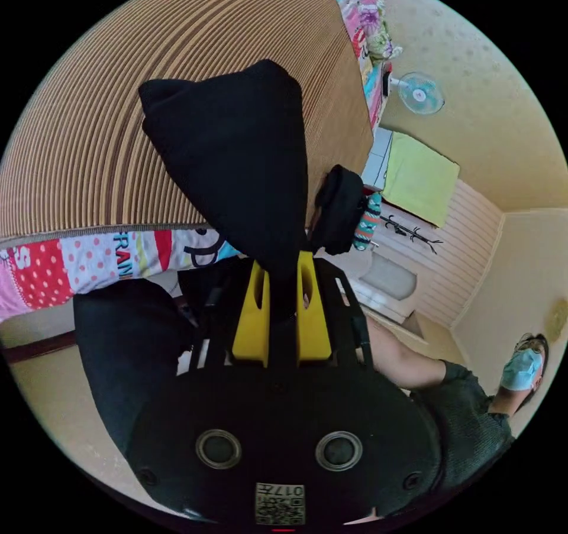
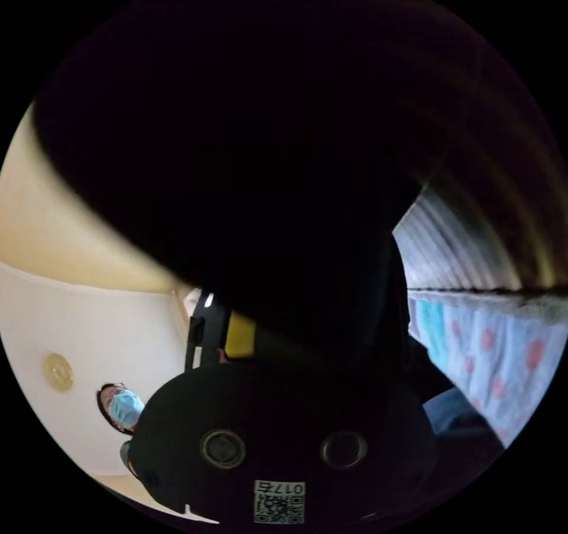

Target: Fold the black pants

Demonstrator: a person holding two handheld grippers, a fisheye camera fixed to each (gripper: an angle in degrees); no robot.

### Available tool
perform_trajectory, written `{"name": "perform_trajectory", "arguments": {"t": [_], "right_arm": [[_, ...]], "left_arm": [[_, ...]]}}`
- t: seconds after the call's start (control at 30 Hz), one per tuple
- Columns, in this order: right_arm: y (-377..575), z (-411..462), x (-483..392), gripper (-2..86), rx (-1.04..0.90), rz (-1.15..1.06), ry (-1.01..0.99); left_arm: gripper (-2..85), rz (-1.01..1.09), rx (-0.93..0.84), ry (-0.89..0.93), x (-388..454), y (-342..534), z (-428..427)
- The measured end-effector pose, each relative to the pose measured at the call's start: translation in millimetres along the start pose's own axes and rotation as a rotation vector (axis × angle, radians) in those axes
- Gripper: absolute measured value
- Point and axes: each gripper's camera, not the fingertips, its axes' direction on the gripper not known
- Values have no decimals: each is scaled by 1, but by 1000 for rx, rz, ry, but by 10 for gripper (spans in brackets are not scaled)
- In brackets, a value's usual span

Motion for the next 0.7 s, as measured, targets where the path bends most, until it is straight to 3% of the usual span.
{"name": "perform_trajectory", "arguments": {"t": [0.17,0.33,0.53,0.7], "right_arm": [[22,8,-38,81,59,-151,-389],[61,-30,-128,69,202,-393,-622],[132,-120,-260,71,494,-776,-701],[144,-187,-311,87,792,-997,-599]], "left_arm": [[67,400,-61,-232,102,-12,-24],[67,807,-243,-303,233,-31,2],[74,1173,-396,-229,407,-50,77],[88,1170,-216,-272,504,-69,141]]}}
